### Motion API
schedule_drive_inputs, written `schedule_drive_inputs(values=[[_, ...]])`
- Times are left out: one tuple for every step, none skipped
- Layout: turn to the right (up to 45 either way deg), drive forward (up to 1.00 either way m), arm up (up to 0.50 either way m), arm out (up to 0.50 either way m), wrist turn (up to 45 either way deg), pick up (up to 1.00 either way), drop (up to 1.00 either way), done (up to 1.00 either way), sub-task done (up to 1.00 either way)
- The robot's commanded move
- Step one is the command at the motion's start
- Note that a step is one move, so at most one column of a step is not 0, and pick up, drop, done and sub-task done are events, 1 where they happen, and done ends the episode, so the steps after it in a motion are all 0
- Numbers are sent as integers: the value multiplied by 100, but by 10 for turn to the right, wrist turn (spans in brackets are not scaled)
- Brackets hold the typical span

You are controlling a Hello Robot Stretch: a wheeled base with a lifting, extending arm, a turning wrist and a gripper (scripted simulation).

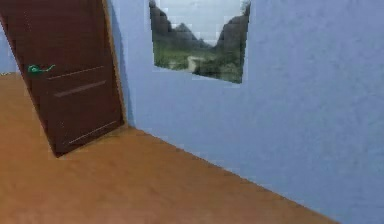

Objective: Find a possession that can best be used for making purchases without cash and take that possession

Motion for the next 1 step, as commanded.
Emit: schedule_drive_inputs(values=[[-450, 0, 0, 0, 0, 0, 0, 0, 0]])
